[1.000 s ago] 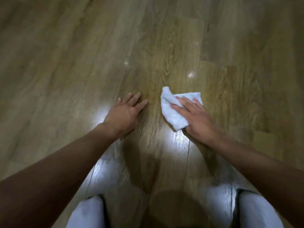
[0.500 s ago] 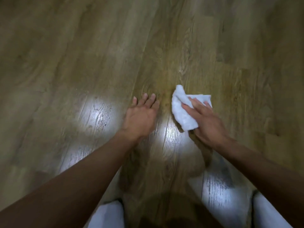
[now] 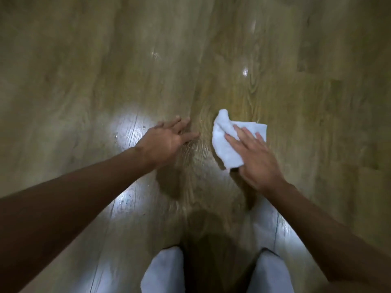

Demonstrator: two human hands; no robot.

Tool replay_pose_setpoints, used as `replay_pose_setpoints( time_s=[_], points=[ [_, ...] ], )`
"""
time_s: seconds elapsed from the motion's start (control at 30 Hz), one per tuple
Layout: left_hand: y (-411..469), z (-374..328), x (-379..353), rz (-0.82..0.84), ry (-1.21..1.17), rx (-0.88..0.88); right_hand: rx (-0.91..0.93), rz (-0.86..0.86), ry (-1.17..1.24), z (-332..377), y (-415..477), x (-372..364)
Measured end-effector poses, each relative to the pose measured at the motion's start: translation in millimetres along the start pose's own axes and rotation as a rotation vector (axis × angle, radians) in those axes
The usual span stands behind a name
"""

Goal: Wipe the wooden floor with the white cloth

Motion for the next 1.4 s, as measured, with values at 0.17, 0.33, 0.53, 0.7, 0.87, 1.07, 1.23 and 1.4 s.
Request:
replay_pose_setpoints(
  time_s=[0.17, 0.33, 0.53, 0.7, 0.87, 1.07, 1.23, 1.4],
  points=[
    [7.6, -11.3, -18.5, -0.094, 0.003, 0.086, -0.134, -0.189, 0.001, -21.2, 55.6, 13.9],
    [-3.6, 0.9, -13.1, -0.103, -0.109, 0.079, -0.067, -0.152, 0.016, 41.5, 70.6, -2.8],
    [-4.0, 0.3, -15.4, -0.081, -0.169, 0.078, 0.056, -0.135, -0.051, -0.2, 47.2, 8.8],
    [-12.6, 10.9, -11.6, -0.129, -0.224, 0.064, -0.153, -0.212, 0.017, 35.3, 110.0, 3.1],
    [-39.4, 48.6, -8.8, -0.283, -0.255, 0.232, 0.245, -0.078, 0.029, 75.4, 62.1, -24.6],
    [-45.2, 71.5, -17.6, -0.172, -0.311, 0.286, 0.09, -0.107, 0.034, 41.6, 112.2, -2.5],
    [-45.1, 77.2, -14.9, -0.204, -0.323, 0.271, 0.115, -0.121, 0.054, 113.6, 134.4, -22.3],
    [-44.5, 86.8, -26.1, -0.249, -0.515, 0.324, 0.302, 0.029, 0.011, 88.8, 94.6, -17.9]
  ],
)
Point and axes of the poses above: each hand's wrist, its own y-axis towards the middle knuckle, its own x-axis out of the back of the hand, z = x × y, the point moved 6 cm from there along y, towards the middle knuckle, and after that the axes turned 4 degrees about -x, right-handed, at the moved point
